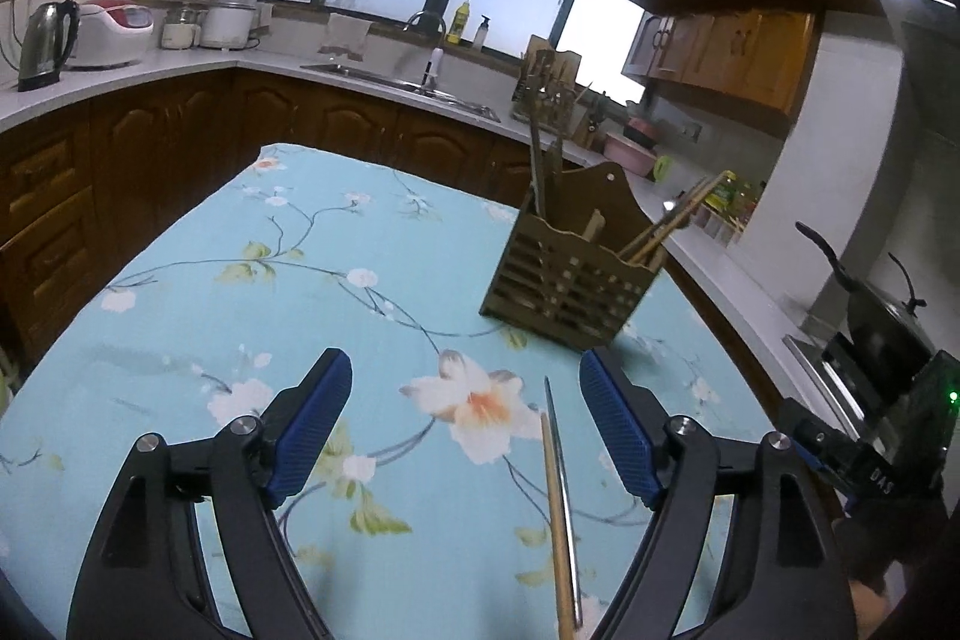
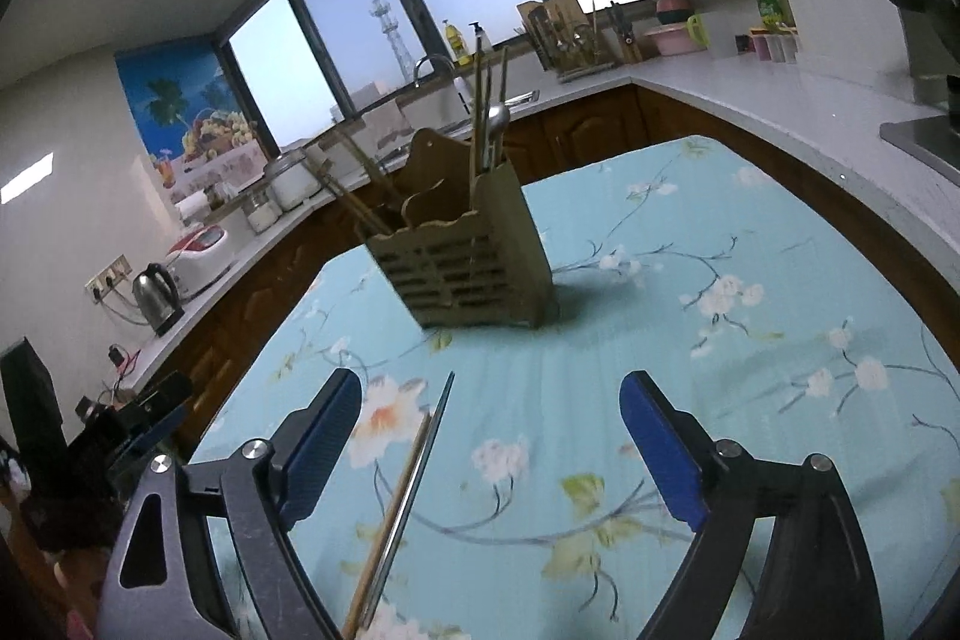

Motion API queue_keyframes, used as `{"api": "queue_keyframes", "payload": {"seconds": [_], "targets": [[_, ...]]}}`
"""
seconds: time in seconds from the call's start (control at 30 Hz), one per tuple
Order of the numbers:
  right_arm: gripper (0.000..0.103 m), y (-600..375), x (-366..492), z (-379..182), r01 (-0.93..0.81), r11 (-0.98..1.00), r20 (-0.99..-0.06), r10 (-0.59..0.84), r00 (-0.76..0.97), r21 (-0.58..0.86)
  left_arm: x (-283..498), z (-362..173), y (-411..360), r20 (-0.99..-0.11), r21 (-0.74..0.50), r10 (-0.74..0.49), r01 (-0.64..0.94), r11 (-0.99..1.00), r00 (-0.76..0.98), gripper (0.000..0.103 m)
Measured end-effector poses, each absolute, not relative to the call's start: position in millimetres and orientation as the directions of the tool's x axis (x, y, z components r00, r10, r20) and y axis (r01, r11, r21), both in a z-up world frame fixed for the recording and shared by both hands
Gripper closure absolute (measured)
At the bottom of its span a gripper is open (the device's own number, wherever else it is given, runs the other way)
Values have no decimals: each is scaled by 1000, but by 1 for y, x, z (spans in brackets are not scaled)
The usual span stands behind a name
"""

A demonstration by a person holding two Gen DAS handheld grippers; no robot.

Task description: Organize utensils

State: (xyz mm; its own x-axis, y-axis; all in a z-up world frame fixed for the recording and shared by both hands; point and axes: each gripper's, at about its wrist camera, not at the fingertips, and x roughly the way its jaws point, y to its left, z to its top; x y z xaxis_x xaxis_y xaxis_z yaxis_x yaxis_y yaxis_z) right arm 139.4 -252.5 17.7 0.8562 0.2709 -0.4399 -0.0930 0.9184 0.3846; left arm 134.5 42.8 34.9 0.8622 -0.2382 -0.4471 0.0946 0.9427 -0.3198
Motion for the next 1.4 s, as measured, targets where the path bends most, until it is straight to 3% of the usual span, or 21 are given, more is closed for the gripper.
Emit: {"api": "queue_keyframes", "payload": {"seconds": [0.27, 0.33, 0.43, 0.47, 0.57, 0.93, 1.4], "targets": [[13, -245, 112, 44, -140, 934, -396, 271, 877, 329, 109, 58, 41, -388, -301, -254, 139, 943, 886, 22], [13, -245, 104, 54, -148, 941, -369, 259, 892, 304, 99, 68, 38, -357, -268, -245, 153, 951, 901, 18], [0, -241, 83, 67, -159, 957, -294, 228, 928, 242, 84, 74, 33, -306, -229, -213, 145, 962, 928, 5], [0, -239, 76, 68, -161, 963, -261, 216, 941, 216, 80, 74, 33, -289, -224, -200, 137, 965, 936, 1], [0, -232, 64, 60, -144, 978, -201, 173, 964, 152, 71, 66, 31, -255, -202, -166, 115, 973, 953, 0], [0, -226, 55, 11, -101, 989, -210, 121, 970, 105, 70, 19, 32, -321, -137, -77, 35, 990, 944, 0], [0, -234, 51, 1, -76, 990, -210, 101, 973, 122, 63, 13, 22, -306, -60, -35, 17, 998, 952, 0]]}}
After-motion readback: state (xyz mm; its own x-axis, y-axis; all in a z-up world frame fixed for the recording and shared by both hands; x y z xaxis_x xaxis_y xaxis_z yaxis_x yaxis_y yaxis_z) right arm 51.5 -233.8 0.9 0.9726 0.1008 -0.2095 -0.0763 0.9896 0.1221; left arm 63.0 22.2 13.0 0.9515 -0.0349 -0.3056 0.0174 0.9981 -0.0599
